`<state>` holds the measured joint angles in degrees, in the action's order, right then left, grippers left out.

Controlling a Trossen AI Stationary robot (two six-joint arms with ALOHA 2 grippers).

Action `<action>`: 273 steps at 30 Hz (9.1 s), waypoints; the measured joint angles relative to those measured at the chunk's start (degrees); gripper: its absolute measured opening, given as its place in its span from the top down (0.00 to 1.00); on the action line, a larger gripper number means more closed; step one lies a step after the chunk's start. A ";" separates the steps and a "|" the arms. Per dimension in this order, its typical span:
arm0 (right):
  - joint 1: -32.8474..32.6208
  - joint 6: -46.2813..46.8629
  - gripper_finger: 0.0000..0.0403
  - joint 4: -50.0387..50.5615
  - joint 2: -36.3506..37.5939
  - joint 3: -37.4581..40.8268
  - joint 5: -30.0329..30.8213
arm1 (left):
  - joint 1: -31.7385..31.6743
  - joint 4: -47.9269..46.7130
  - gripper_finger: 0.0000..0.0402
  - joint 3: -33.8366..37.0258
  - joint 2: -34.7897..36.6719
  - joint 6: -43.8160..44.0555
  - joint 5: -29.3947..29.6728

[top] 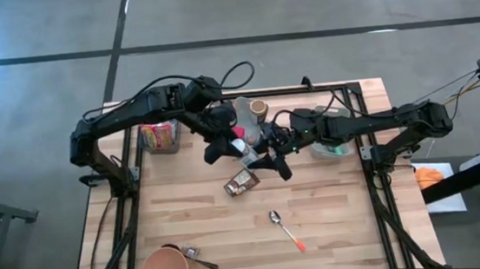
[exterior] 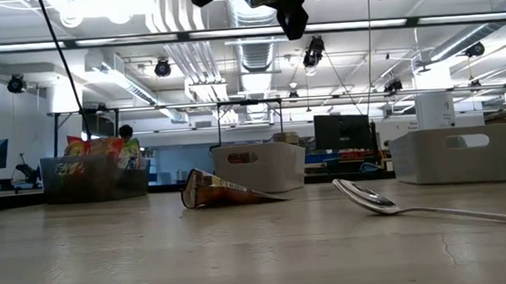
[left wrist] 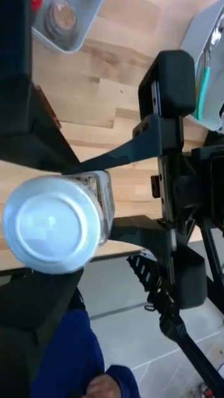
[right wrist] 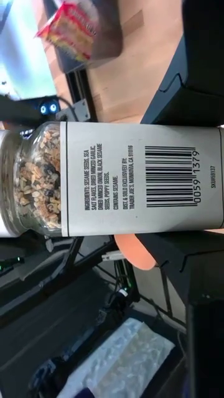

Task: Pick & Place Food Item
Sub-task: Put the white seasoning bottle into the left gray bin, then put the orange seasoning pack into the left gray bin

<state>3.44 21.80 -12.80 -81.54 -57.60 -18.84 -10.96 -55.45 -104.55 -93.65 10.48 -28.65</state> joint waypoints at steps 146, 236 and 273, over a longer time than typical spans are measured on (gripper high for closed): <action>-1.44 6.24 0.06 32.28 11.30 0.83 5.38 | -16.57 -1.89 0.41 -0.04 -29.55 -10.71 25.39; -8.56 9.88 0.06 25.40 -3.82 1.81 6.82 | 10.11 37.75 0.39 54.56 6.56 46.52 14.93; -8.52 10.14 0.06 24.06 -3.45 1.79 7.28 | 13.17 41.62 0.00 56.13 -1.16 31.25 26.10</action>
<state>-5.08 31.94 11.26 -84.99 -55.81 -11.55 2.20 -13.83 -48.42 -94.80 41.73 -2.55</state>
